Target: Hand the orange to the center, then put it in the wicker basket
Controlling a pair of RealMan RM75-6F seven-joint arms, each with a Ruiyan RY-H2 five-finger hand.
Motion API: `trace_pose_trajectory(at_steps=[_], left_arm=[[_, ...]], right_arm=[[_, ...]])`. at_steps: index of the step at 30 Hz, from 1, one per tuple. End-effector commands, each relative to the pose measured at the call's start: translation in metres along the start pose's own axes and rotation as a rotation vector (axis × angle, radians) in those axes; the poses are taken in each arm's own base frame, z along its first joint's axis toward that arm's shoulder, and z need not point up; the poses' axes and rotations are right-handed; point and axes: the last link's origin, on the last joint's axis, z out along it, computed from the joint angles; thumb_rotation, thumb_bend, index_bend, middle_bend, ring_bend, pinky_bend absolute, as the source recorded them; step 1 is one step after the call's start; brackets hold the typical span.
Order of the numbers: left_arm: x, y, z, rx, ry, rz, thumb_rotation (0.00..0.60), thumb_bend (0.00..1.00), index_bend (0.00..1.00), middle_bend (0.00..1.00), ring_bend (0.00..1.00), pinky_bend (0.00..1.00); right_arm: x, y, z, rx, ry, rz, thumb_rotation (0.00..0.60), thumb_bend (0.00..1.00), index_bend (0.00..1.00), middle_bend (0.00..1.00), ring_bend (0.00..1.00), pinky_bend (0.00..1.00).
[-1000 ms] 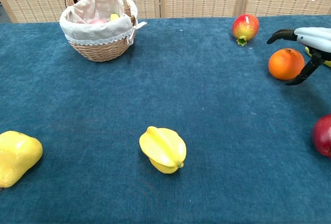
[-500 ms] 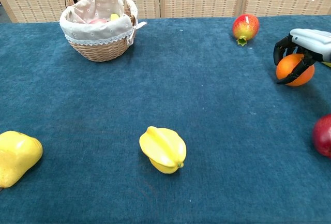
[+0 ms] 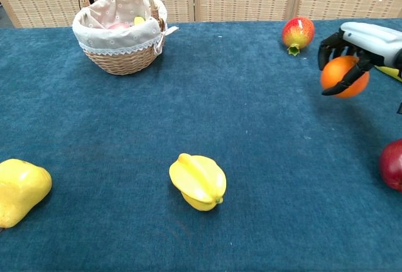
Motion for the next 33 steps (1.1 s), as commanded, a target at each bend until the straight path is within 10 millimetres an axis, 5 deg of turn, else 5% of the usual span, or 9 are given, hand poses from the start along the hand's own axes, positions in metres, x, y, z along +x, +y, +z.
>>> trace_pose_trajectory(at_steps=[1, 13, 33], left_arm=[[0.0, -0.001, 0.0, 0.003, 0.001, 0.0, 0.6, 0.0, 0.0, 0.0, 0.0, 0.0], [0.009, -0.008, -0.001, 0.028, 0.035, -0.016, 0.6, 0.0, 0.0, 0.0, 0.0, 0.0], [0.019, -0.017, -0.002, 0.045, 0.055, -0.047, 0.6, 0.0, 0.0, 0.0, 0.0, 0.0]], right_arm=[[0.01, -0.041, -0.013, 0.094, 0.014, 0.013, 0.6, 0.07, 0.72, 0.64, 0.65, 0.71], [-0.016, -0.142, -0.02, 0.262, -0.07, 0.07, 0.6, 0.07, 0.72, 0.64, 0.65, 0.71], [-0.081, -0.219, 0.05, 0.222, -0.169, 0.105, 0.6, 0.07, 0.73, 0.64, 0.65, 0.71]])
